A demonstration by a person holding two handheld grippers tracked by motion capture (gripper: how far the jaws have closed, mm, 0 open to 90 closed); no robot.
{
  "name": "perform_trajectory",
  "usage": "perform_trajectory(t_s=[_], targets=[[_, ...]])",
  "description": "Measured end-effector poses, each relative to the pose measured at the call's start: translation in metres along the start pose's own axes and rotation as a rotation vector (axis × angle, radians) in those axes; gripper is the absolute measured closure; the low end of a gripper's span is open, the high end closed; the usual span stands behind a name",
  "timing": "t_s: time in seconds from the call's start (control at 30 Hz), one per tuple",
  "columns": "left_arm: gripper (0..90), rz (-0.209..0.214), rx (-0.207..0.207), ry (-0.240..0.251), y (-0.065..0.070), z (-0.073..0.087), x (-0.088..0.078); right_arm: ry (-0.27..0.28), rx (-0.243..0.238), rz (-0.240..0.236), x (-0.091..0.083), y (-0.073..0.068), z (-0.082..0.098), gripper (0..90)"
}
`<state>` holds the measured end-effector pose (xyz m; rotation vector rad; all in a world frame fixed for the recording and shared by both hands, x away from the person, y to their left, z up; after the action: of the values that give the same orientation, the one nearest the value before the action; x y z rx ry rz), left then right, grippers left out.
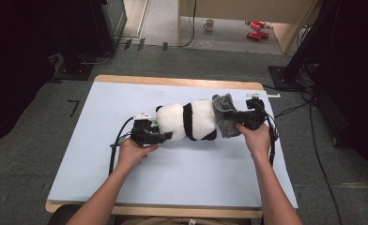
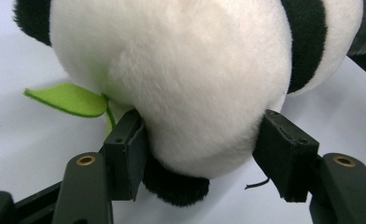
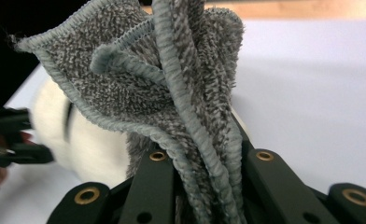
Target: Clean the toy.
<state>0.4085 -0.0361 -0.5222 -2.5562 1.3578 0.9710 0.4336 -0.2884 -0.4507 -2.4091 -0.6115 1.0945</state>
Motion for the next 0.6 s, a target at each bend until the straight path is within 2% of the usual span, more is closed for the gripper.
perform_trajectory(t_s=[0.1, 0.23, 0.33, 0.4, 0.5, 0.6], targets=[[37.8, -0.002, -0.004, 0.004, 0.001, -0.001, 0.000, 0.022, -0.023, -0.035, -0.007, -0.018, -0.007, 79.2], [37.6, -0.008, -0.004, 0.007, 0.002, -0.001, -0.001, 0.015, -0.092, -0.087, -0.002, -0.055, -0.007, 79.1], [37.6, -0.020, -0.002, 0.014, 0.003, -0.001, 0.000, -0.001, -0.142, -0.133, 0.010, -0.083, 0.001, 79.1], [37.8, -0.029, -0.003, 0.022, 0.004, -0.001, 0.000, -0.019, -0.169, -0.145, 0.022, -0.098, 0.008, 79.0], [38.2, -0.033, -0.008, 0.025, 0.006, 0.000, 0.000, -0.061, -0.190, -0.162, 0.039, -0.114, 0.020, 79.0], [38.6, -0.035, -0.008, 0.024, 0.008, 0.001, -0.001, -0.095, -0.213, -0.167, 0.054, -0.124, 0.030, 79.0]])
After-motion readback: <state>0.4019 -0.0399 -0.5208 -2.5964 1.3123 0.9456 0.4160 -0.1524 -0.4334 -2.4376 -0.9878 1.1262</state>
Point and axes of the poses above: each handheld gripper's, and its own axes: x roughly forward along the jaws, z roughly out of its underside, y roughly to its right, the point moved 10 cm from there along x, roughly forward along the jaws, and after that the axes turned 11 degrees about x, right-handed, at the moved point
